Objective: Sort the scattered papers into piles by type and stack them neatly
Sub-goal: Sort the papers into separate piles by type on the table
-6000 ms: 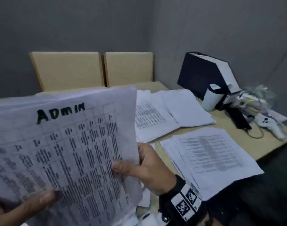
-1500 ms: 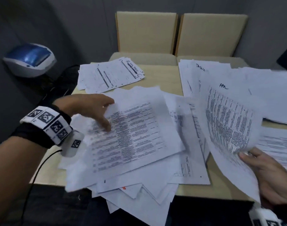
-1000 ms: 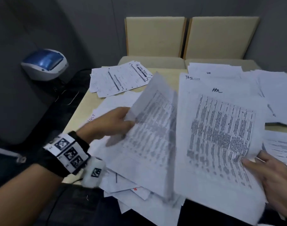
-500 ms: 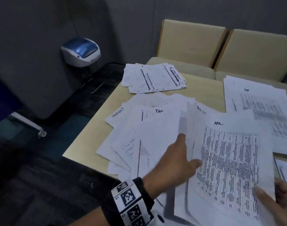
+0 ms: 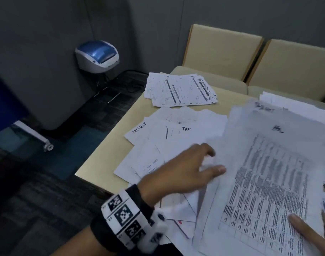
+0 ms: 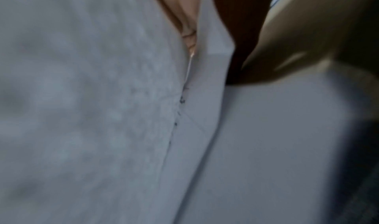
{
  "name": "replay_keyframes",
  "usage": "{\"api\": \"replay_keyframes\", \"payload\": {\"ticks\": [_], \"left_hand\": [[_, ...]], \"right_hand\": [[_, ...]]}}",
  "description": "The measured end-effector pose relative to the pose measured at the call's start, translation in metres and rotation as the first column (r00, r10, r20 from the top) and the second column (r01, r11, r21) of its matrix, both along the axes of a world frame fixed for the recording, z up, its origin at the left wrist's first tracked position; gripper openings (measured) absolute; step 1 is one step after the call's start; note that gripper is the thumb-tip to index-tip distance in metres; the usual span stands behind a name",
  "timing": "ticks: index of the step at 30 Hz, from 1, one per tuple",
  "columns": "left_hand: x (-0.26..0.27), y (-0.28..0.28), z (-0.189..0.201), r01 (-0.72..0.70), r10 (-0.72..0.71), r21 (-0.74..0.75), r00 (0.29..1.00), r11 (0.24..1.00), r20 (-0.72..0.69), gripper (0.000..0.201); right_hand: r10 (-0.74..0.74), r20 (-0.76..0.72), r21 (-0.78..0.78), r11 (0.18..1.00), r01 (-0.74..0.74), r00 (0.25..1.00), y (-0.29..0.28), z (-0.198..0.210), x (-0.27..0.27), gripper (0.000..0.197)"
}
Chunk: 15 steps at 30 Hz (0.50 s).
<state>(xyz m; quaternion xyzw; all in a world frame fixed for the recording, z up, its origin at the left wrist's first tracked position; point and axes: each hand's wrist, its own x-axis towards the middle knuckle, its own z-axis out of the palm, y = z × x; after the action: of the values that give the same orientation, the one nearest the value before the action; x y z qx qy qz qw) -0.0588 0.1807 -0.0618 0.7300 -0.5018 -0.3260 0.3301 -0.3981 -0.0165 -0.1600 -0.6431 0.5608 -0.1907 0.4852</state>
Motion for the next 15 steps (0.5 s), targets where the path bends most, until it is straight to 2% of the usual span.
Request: {"api": "replay_keyframes", "payload": {"ticks": [1, 2, 4, 7, 12, 15], "left_hand": [[0.014, -0.001, 0.000, -0.038, 0.022, 0.083, 0.983, 0.996, 0.183, 0.058], [0.026, -0.001, 0.001, -0.103, 0.042, 0.167, 0.942, 0.981, 0.332, 0.065], [0.048, 0.000, -0.001, -0.220, 0.047, 0.323, 0.884, 0.920, 0.466, 0.082], [0.067, 0.001, -0.005, -0.246, -0.007, 0.448, 0.871, 0.860, 0.492, 0.098], [0.074, -0.001, -0.015, -0.287, 0.012, 0.456, 0.856, 0.843, 0.517, 0.099], [0.079, -0.002, -0.020, -0.300, 0.014, 0.448, 0.843, 0.842, 0.538, 0.104]], "right_hand": [[0.067, -0.037, 0.010, 0.998, -0.067, 0.997, 0.002, 0.005, -0.003, 0.041], [0.073, -0.020, 0.059, 0.996, -0.071, 0.997, 0.007, 0.018, 0.002, 0.040], [-0.023, -0.017, 0.022, 0.999, 0.023, 1.000, 0.009, 0.023, 0.019, 0.025], [-0.046, 0.047, -0.061, 0.997, 0.049, 0.998, 0.025, 0.037, 0.036, 0.015], [-0.049, 0.079, -0.069, 0.996, 0.055, 0.996, 0.033, 0.040, 0.034, 0.028], [-0.043, 0.052, -0.136, 0.990, 0.049, 0.998, 0.034, 0.057, 0.027, 0.025]]}}
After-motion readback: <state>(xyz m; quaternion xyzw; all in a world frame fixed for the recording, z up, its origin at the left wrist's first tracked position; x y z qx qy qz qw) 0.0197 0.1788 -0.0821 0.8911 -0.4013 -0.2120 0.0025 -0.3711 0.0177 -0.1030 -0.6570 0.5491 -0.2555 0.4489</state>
